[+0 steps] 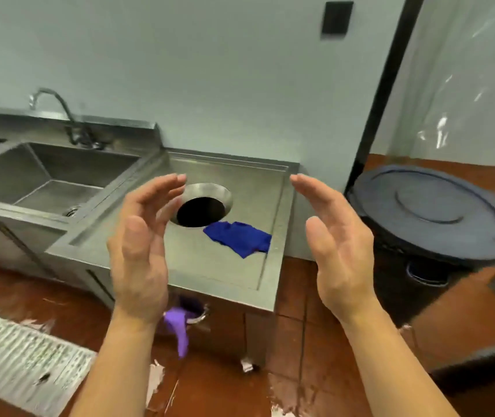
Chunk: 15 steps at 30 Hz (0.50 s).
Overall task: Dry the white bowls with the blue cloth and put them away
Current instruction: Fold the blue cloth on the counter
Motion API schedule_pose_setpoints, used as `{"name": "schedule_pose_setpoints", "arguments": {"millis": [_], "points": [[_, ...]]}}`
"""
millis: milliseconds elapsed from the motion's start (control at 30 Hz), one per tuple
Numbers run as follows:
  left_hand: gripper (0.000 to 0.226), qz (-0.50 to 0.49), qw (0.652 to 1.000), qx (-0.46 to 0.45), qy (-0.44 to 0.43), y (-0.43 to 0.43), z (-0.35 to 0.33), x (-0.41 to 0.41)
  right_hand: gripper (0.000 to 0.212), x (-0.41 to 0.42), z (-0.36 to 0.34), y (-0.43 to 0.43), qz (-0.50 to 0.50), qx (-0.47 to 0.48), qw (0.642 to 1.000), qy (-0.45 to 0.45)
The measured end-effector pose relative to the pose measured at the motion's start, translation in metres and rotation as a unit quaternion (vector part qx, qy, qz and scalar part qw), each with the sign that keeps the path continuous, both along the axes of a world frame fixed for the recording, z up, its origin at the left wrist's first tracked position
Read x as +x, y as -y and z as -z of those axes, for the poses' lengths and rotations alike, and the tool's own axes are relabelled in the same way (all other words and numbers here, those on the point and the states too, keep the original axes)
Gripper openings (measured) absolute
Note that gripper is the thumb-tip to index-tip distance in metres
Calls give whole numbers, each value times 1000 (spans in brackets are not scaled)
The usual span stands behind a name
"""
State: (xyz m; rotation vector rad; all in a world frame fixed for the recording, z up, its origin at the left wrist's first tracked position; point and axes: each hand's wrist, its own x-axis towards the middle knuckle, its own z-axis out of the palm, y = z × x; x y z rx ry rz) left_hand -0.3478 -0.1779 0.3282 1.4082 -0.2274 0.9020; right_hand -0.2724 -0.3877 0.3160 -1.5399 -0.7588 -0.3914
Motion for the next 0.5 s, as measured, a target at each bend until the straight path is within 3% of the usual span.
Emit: {"name": "schedule_pose_setpoints", "arguments": {"millis": [333,500], "points": [[57,-1,1000,12,-19,-128,28,71,41,61,15,-137,-32,11,999,-34],[40,2,996,26,-80,-162,58,137,42,128,39,-161,4,18,998,-52]]}}
